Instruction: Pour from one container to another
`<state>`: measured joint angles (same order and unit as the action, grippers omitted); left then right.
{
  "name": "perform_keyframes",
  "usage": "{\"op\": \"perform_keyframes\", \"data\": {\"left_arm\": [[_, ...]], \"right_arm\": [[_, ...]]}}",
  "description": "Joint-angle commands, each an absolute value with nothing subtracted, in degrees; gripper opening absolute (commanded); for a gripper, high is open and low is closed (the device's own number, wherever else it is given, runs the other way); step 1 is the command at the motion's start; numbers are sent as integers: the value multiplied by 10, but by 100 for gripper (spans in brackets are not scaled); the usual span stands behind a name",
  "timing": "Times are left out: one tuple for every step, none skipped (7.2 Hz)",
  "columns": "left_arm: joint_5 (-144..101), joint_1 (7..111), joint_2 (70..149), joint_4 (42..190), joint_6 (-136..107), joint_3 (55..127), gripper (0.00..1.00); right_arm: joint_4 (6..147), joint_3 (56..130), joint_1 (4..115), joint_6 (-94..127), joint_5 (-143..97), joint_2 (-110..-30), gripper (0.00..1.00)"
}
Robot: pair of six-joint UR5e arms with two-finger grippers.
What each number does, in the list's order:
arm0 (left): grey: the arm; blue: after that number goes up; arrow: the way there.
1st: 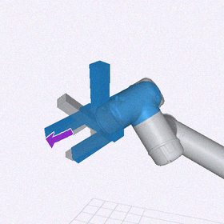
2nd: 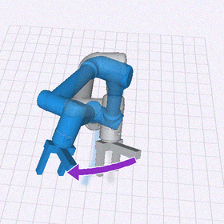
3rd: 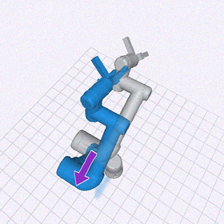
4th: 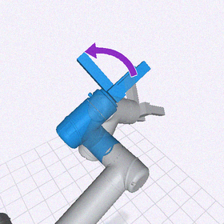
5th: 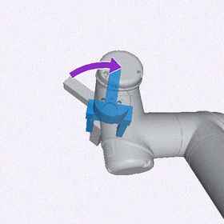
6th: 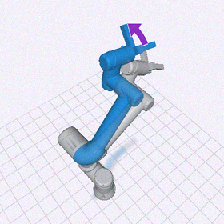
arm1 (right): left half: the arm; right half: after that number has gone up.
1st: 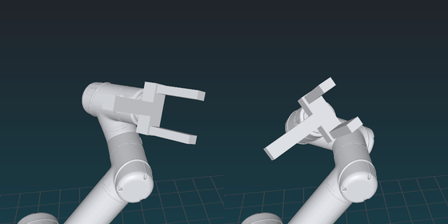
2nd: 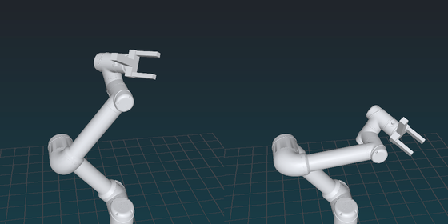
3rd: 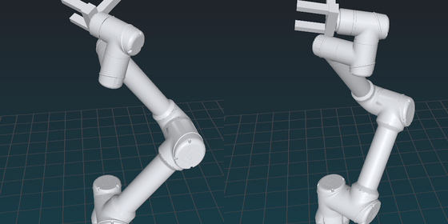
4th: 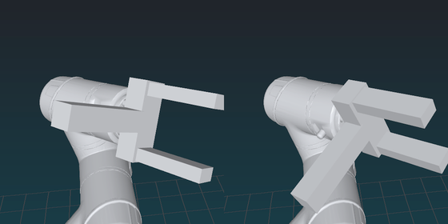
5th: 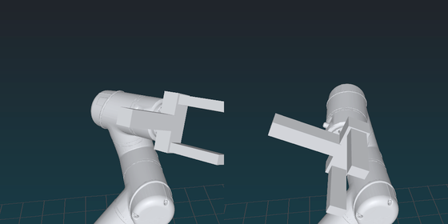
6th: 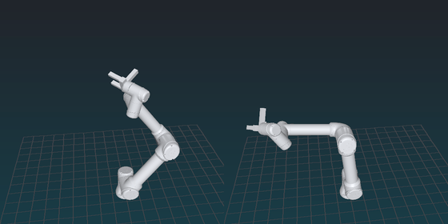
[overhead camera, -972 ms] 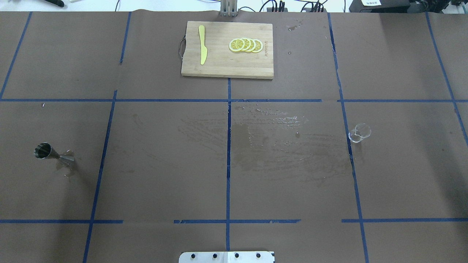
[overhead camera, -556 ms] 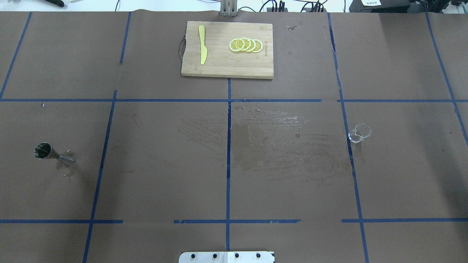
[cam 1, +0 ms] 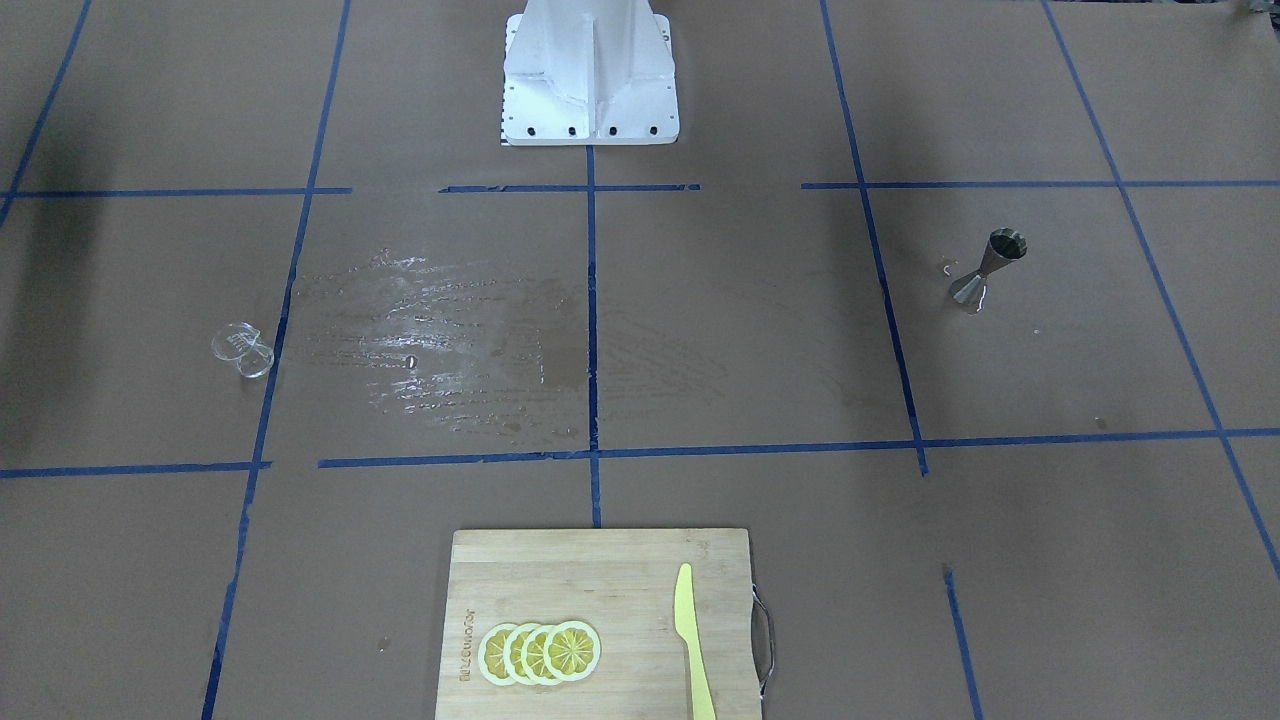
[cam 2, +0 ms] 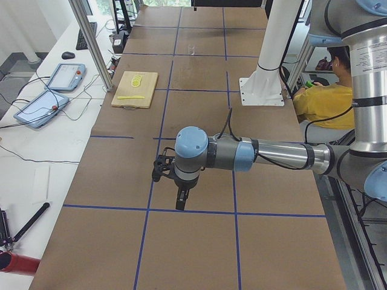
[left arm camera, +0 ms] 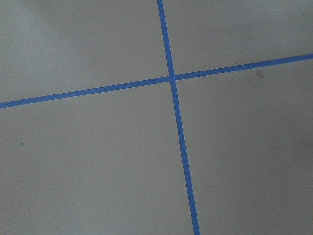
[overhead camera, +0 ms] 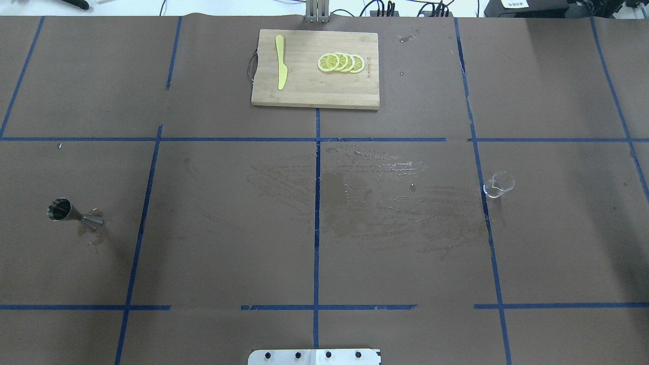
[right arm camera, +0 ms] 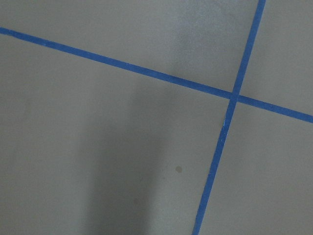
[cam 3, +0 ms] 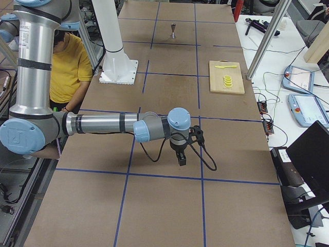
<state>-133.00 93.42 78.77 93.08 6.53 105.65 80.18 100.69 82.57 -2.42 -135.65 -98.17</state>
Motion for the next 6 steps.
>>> {"op": "perform_keyframes", "data": {"left_arm": [[-1328,934,787,962,65,1046,100],[-1320,936,788,975,67,1050,100],[-1298,933,795,971,68,1056,100],[-1298,937,791,971,68,1075,100],[-1298,935,789,971,68,1072,100],[-1301,931,792,961,68,1070,100]], "right_arm": [[800,1008,817,-25,-1353,-979,100],[800,1007,810,-21,-1353,-969,100],[799,1007,809,-22,-1354,-968,100],[800,1007,809,-25,-1354,-968,100],[800,1004,809,-23,-1354,-969,100],[799,1009,810,-23,-1354,-969,100]]}}
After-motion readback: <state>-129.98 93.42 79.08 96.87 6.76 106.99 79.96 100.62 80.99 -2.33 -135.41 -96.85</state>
